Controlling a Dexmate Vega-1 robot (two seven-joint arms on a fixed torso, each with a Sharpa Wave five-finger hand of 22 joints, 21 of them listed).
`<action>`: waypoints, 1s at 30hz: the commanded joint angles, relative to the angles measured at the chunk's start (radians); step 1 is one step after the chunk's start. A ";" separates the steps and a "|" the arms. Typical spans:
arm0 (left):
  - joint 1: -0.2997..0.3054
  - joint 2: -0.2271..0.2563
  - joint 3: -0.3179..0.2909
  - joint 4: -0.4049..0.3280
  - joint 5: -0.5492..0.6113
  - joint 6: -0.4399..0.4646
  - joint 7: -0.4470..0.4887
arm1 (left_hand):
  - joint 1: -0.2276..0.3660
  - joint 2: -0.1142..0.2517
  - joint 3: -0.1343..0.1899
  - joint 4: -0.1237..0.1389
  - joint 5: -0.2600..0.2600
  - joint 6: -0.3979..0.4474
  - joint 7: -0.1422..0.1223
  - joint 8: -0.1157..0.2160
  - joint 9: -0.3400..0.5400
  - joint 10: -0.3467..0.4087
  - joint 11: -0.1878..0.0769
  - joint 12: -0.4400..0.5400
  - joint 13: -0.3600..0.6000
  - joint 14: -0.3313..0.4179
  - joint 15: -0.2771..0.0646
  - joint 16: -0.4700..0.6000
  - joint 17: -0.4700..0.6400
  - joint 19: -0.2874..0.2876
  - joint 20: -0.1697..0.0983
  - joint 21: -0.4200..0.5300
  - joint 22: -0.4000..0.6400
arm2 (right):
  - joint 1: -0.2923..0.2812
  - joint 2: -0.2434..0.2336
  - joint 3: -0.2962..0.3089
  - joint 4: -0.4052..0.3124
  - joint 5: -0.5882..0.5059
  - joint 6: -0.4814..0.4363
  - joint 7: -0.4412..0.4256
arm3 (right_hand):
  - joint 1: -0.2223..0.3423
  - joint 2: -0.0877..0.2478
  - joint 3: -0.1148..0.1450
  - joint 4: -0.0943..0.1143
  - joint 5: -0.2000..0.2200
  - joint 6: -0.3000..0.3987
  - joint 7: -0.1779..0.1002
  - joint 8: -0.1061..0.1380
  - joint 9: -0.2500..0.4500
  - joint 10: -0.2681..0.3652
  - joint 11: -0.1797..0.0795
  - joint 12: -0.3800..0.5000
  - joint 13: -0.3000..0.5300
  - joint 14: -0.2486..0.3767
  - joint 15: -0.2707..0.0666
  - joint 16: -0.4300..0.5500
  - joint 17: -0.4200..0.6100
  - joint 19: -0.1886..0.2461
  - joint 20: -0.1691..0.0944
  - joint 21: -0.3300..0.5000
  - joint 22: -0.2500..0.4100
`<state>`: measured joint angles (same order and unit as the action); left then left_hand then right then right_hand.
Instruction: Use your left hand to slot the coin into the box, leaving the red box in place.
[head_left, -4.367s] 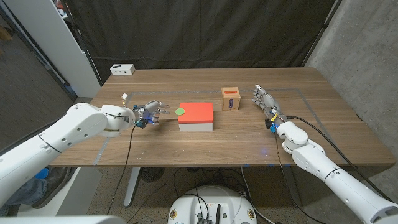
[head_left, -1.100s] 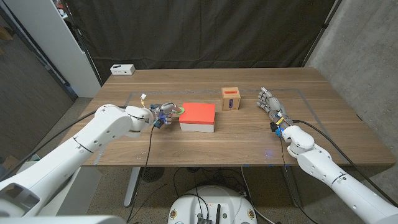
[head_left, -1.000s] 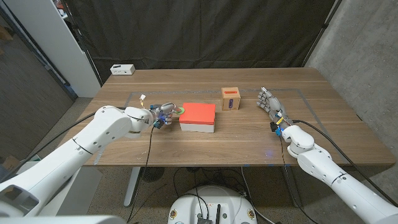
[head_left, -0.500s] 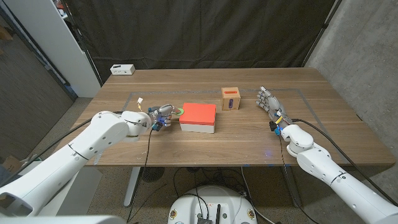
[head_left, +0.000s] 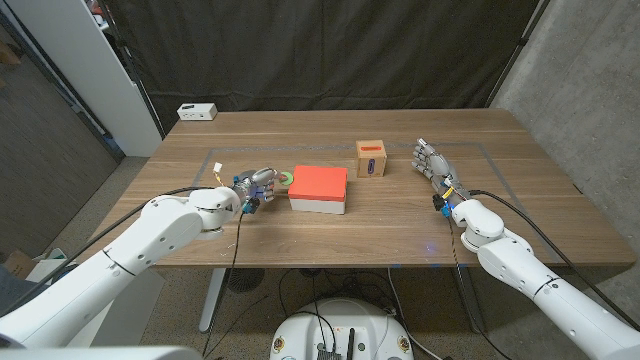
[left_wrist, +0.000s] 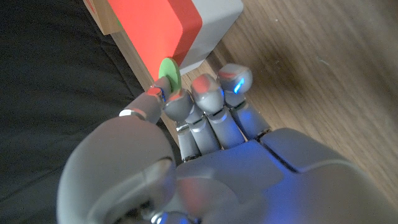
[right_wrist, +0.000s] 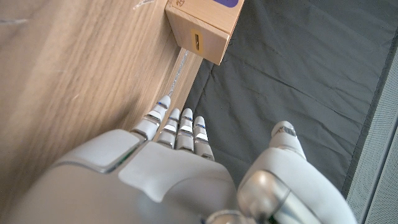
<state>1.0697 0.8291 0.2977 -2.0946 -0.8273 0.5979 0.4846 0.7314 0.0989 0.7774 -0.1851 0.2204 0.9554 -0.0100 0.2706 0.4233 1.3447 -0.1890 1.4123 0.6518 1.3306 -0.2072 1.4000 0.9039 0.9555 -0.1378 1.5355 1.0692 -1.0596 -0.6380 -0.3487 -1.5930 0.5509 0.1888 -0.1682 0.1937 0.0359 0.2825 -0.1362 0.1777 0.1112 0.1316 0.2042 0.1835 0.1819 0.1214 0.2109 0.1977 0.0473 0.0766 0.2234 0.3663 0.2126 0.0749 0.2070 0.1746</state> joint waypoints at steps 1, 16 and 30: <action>0.061 -0.006 -0.022 0.009 0.012 -0.109 -0.006 | 0.044 0.024 -0.005 -0.001 0.004 0.061 0.052 0.000 0.011 -0.001 -0.006 -0.007 -0.002 0.001 -0.004 -0.002 0.002 -0.006 -0.076 0.008 -0.001 | -0.017 -0.010 0.008 -0.026 -0.003 -0.016 -0.018 | -0.006 0.004 -0.001 -0.004 -0.003 0.006 0.001 -0.003 0.005 0.010 0.000 0.000 0.003 0.002 0.000 0.005 0.003 0.006 0.005 -0.003 0.002; 0.090 0.014 -0.036 -0.049 0.040 -0.111 0.053 | 0.055 0.022 -0.010 0.000 0.006 0.071 0.055 -0.012 0.022 0.000 -0.003 -0.008 -0.004 0.001 -0.004 -0.008 0.004 -0.004 -0.076 0.013 -0.003 | -0.030 -0.017 0.014 -0.031 0.000 -0.014 -0.015 | -0.007 0.005 -0.001 -0.004 -0.003 0.006 0.001 -0.004 0.005 0.010 0.001 -0.001 0.003 0.002 0.001 0.004 0.003 0.006 0.006 -0.004 0.003; 0.110 0.040 -0.061 -0.104 0.132 -0.119 0.109 | 0.064 0.018 -0.013 -0.001 0.007 0.088 0.063 -0.033 0.011 0.004 -0.003 -0.005 -0.002 0.003 -0.004 -0.012 0.005 -0.002 -0.076 0.019 0.008 | -0.053 -0.019 0.023 -0.051 -0.003 0.002 -0.026 | -0.007 0.005 -0.001 -0.004 -0.003 0.006 0.002 -0.004 0.005 0.010 0.001 -0.001 0.003 0.003 0.000 0.004 0.002 0.006 0.005 -0.004 0.003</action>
<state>1.1656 0.8493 0.2540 -2.1617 -0.7595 0.4884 0.5592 0.7797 0.1183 0.7693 -0.1852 0.2205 0.9611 -0.0158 0.2434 0.4352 1.3422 -0.1881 1.4046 0.6467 1.3307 -0.2072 1.3931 0.9103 0.9557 -0.1379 1.5472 1.0721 -1.0963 -0.6546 -0.3316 -1.6285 0.5495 0.1798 -0.1854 0.1871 0.0425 0.2825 -0.1362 0.1777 0.1112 0.1316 0.2042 0.1835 0.1819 0.1215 0.2109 0.1975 0.0472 0.0766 0.2235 0.3665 0.2126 0.0748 0.2033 0.1746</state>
